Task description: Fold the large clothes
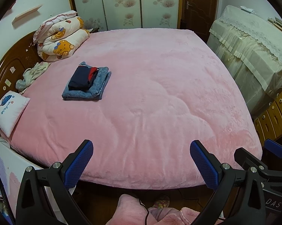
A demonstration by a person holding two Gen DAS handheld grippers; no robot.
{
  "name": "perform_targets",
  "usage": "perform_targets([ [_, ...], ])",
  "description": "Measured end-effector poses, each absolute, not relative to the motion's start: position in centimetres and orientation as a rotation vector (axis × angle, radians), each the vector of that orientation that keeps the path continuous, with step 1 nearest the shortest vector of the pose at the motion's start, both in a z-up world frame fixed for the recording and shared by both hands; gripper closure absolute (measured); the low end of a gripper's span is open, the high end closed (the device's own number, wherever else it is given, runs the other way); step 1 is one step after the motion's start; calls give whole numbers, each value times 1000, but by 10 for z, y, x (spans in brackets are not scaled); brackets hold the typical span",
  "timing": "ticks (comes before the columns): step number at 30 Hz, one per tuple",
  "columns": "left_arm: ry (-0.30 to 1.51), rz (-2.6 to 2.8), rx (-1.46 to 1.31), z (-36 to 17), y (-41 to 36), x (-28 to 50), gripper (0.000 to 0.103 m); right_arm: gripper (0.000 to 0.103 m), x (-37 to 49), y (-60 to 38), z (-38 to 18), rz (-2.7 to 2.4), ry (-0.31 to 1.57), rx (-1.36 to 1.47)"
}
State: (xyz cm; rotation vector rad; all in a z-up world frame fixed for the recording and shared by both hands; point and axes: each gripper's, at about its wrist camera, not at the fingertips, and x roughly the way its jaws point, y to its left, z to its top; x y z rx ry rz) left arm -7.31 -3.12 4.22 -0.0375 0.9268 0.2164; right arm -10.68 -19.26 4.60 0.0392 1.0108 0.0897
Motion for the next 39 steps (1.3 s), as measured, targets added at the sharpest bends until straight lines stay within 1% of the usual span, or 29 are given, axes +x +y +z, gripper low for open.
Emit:
perform_targets([
  [39,924,218,-41,42,-31,-72,1,2,-109,-191,46,82,1012,39],
])
